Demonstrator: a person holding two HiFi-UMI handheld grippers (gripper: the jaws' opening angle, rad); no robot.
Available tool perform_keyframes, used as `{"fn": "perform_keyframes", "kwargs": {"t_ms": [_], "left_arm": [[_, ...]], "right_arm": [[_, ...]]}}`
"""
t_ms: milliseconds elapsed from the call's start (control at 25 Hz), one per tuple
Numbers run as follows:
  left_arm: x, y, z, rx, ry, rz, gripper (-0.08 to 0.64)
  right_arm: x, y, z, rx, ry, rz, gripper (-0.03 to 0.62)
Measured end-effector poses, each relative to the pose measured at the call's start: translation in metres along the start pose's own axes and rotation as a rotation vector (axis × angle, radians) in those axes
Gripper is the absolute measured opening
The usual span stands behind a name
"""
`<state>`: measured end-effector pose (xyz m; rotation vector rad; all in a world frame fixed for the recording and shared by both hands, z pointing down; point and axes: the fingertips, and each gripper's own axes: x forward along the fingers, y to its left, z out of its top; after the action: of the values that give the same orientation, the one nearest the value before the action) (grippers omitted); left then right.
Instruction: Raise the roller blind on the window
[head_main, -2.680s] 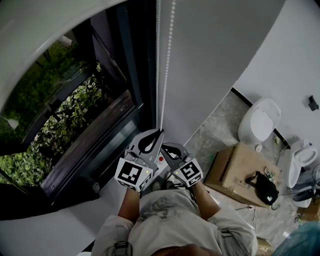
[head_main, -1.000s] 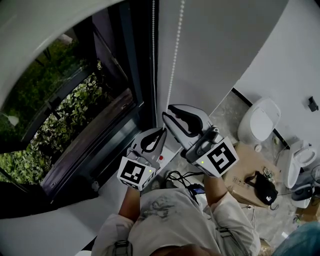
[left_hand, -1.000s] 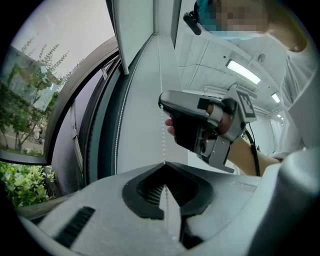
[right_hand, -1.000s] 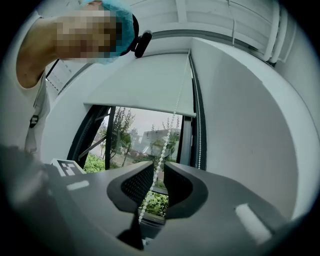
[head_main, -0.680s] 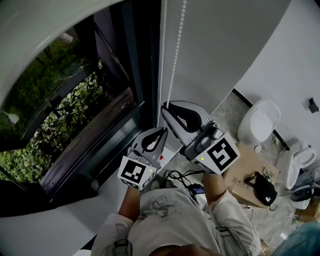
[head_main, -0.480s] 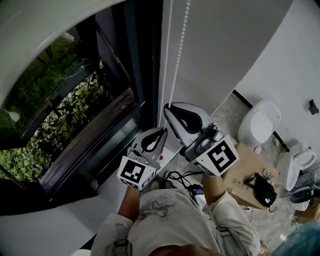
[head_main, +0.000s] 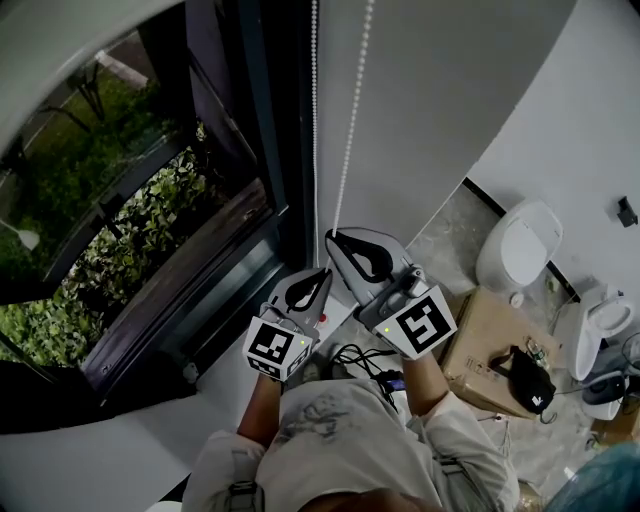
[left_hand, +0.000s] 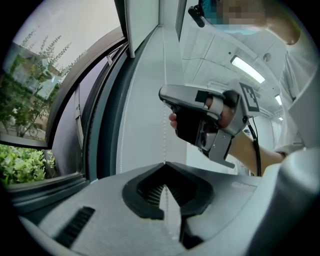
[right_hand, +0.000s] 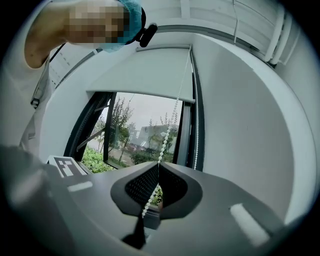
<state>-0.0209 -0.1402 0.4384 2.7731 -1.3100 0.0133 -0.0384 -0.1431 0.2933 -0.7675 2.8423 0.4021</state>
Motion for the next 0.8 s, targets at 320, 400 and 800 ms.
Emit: {"fn": "perform_keyframes", "kwargs": {"t_ms": [320,400,800], "left_arm": [[0.001,-0.001,-0.029,-0.023,0.05,-0.005,0.011],[0.0,-0.001,-0.039,-0.034,0.071,-0.006,0.011],[-0.004,-0.002,-0.071,-0.069,0.129,-0.012,0.011]], "right_arm": [[-0.006,0.008,-0.025,-0.038,0.048,-0.014,0.012],[-0.008,0.011,-0.035,-0.038,0.07,-0.012,0.012],[-0.017,0.022,-0.065,-0.02,0.123,0.002,0.012]]}}
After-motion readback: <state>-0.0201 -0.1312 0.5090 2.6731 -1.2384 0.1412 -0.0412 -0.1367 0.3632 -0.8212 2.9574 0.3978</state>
